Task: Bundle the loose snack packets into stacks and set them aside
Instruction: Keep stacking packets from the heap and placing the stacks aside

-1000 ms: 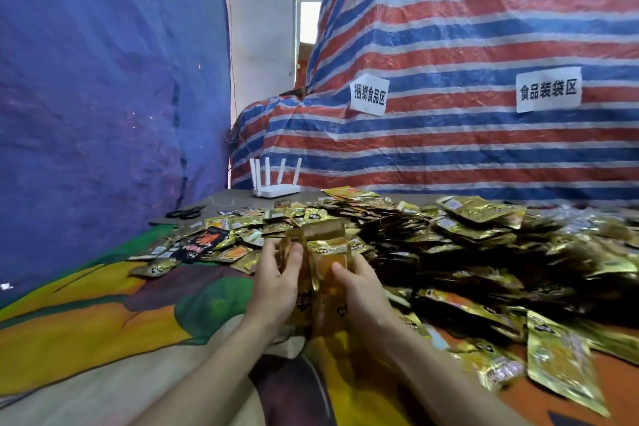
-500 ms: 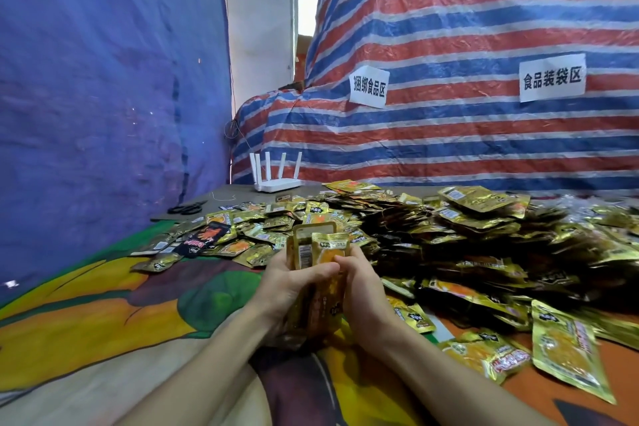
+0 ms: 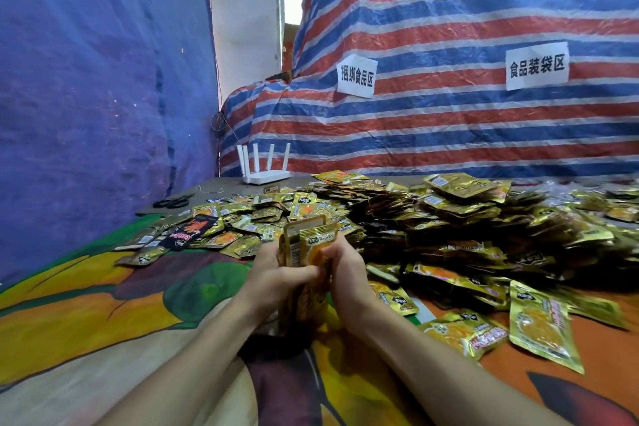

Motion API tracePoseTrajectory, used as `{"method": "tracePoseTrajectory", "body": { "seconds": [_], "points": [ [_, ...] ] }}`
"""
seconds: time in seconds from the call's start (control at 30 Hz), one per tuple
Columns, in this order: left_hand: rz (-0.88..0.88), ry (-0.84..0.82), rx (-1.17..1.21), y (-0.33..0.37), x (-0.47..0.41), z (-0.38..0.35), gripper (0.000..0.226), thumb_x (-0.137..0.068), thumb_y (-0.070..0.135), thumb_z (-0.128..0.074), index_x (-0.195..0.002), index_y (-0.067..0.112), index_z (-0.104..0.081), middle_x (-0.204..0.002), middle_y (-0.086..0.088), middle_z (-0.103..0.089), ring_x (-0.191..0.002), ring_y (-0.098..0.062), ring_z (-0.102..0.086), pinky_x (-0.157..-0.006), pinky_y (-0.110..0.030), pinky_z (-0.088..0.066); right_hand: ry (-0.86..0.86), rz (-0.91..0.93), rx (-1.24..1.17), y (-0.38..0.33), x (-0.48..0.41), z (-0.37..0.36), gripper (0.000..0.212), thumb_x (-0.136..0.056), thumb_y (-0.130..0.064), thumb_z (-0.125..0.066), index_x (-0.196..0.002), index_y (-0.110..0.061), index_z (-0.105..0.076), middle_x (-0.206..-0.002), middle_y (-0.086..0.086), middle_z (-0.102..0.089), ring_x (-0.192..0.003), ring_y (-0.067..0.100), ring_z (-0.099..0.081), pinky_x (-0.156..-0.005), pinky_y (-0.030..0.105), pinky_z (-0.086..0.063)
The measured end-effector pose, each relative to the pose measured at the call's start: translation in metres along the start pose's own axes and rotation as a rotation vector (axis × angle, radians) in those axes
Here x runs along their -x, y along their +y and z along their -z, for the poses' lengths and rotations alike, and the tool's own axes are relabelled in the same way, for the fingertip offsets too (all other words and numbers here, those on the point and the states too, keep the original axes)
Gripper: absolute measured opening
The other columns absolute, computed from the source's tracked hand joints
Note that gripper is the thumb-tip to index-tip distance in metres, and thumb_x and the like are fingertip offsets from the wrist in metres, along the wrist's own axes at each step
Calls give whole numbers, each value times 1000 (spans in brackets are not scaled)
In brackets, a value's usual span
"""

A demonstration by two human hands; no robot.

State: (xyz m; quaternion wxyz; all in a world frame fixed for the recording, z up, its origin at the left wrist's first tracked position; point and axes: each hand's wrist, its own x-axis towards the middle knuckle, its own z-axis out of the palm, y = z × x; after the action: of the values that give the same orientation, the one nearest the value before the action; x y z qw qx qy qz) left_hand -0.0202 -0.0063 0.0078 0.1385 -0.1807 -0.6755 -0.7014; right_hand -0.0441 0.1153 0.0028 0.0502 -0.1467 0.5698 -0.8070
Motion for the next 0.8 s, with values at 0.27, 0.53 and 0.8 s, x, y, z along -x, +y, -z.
{"method": "tracePoseTrajectory", "body": {
  "seconds": [0.27, 0.53, 0.8],
  "points": [
    [23, 100, -114, 10, -8, -28, 41, -84, -19, -58, -116, 6, -60, -88, -5, -69, -74, -14, -65, -61, -21, -53, 82, 129, 370, -28, 15, 0, 31, -84, -4, -44, -111, -10, -59, -109, 16, -66, -103, 29, -64, -95, 48, -55],
    [19, 187, 33, -10, -10, -75, 46, -74, -11, -68, -117, 5, -67, -102, -18, -72, -91, -30, -70, -78, -41, -59, 229, 208, 741, -51, 35, 31, 31, -77, -20, -55, -108, -24, -61, -106, -3, -64, -99, 13, -62, -92, 42, -57],
    [94, 87, 93, -25, -8, -72, 24, -71, -15, -66, -72, 9, -73, -74, -9, -72, -78, -31, -66, -81, -41, -55, 462, 162, 1362, -133, 79, 150, 19, -86, -38, -61, -74, -24, -64, -75, -5, -67, -75, 20, -65, -67, 35, -52]
  ]
}}
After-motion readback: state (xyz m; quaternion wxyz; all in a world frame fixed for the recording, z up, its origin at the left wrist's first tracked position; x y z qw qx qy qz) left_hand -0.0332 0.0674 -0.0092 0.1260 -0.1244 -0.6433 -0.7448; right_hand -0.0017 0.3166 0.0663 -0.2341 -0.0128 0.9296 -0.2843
